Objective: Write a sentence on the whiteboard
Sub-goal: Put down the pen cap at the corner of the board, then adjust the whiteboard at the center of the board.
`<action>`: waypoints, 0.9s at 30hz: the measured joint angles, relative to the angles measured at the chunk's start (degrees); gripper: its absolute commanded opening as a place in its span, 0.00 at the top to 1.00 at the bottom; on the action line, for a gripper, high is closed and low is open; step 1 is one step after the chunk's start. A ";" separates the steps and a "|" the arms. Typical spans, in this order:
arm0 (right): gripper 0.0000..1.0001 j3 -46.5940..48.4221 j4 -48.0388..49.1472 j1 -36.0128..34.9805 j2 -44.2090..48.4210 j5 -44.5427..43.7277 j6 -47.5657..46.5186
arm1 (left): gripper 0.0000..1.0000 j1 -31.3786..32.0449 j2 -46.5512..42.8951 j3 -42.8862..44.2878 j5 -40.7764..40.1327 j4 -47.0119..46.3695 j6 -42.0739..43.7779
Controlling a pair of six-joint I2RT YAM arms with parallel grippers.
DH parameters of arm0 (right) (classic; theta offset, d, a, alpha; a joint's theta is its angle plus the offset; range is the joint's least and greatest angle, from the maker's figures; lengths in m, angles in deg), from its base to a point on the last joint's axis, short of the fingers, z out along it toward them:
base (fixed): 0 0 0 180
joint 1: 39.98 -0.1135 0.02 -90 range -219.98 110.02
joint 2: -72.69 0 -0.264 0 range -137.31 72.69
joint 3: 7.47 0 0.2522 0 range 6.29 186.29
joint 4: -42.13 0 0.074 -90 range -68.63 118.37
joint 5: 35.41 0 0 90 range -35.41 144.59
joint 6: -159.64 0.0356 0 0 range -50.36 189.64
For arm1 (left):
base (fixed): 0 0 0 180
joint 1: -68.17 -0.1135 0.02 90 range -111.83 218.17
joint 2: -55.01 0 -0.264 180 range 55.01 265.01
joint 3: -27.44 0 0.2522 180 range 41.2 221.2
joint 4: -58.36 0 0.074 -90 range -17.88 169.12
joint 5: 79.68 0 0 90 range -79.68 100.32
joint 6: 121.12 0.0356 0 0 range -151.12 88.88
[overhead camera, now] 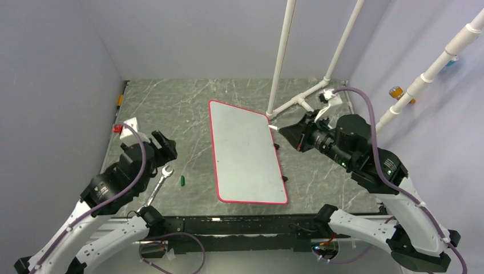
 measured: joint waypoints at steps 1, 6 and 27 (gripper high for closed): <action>1.00 0.46 -0.24 0.00 0.37 -1.57 -0.22 | 0.24 0.00 1.27 2.40 1.53 0.13 1.49; 1.00 2.10 -2.36 0.00 3.17 -9.97 -1.38 | 0.23 3.82 9.60 9.79 8.04 -1.46 5.35; 1.00 6.93 -6.27 0.02 9.57 -25.20 -2.97 | 0.52 25.38 50.80 23.26 22.47 -22.05 5.97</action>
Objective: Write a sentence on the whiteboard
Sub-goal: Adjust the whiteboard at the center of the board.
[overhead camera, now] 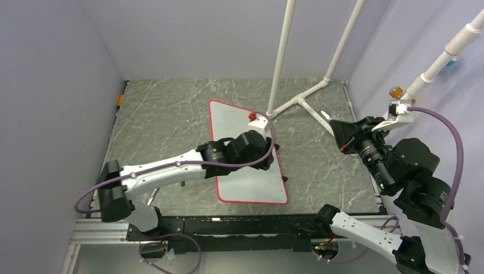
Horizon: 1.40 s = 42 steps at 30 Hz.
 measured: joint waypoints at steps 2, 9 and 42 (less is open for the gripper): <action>1.00 0.00 -0.33 -0.02 1.01 -0.22 0.02 | 0.55 0.22 3.78 0.33 2.10 -2.73 -0.87; 1.00 0.00 -0.59 0.00 2.45 -0.63 0.11 | 0.60 0.28 13.68 2.56 5.81 -7.02 -2.19; 1.00 -3.37 -0.55 0.00 3.85 -0.66 0.70 | 0.84 0.13 34.29 10.21 13.77 -11.17 -2.14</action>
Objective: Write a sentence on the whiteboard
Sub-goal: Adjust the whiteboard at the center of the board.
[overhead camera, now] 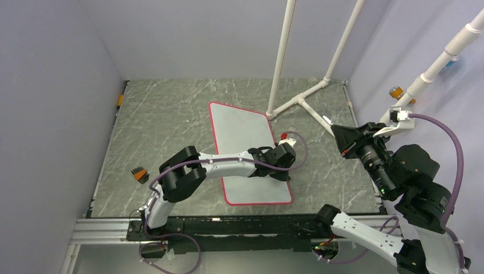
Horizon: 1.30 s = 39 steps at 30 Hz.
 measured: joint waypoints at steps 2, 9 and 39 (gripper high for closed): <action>1.00 0.00 0.00 0.00 0.00 0.02 0.02 | 0.84 0.00 0.00 0.00 -0.09 0.37 0.35; 1.00 0.00 0.02 0.00 -0.13 0.09 0.07 | 0.83 0.07 -1.20 -1.49 -0.15 1.64 3.06; 1.00 -0.79 0.48 0.00 -1.64 2.62 2.47 | 0.83 -0.46 -22.23 -24.52 -10.38 12.37 19.08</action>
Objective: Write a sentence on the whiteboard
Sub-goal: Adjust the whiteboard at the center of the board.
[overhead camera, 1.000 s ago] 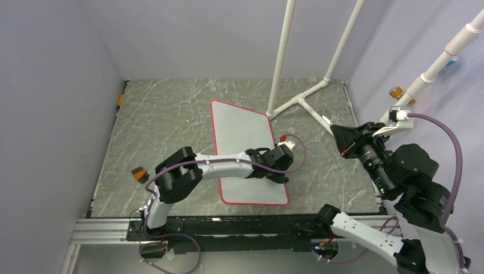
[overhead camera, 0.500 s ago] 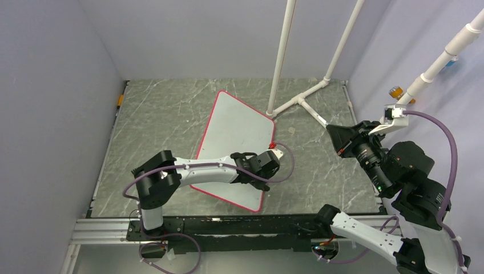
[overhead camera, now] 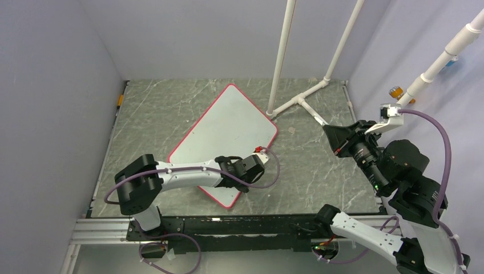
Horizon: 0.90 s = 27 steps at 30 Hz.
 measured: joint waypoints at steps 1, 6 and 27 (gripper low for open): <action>1.00 -0.09 0.02 -0.02 0.00 0.04 0.07 | 0.83 -0.17 -0.44 -0.50 -0.31 0.04 0.26; 1.00 -0.46 0.11 0.00 -0.24 0.44 0.15 | 0.84 -1.31 -2.84 -3.48 -2.21 -0.22 1.16; 1.00 -1.14 1.01 -0.02 -0.72 0.68 0.35 | 0.69 -3.15 -7.85 -5.22 -5.29 6.27 3.61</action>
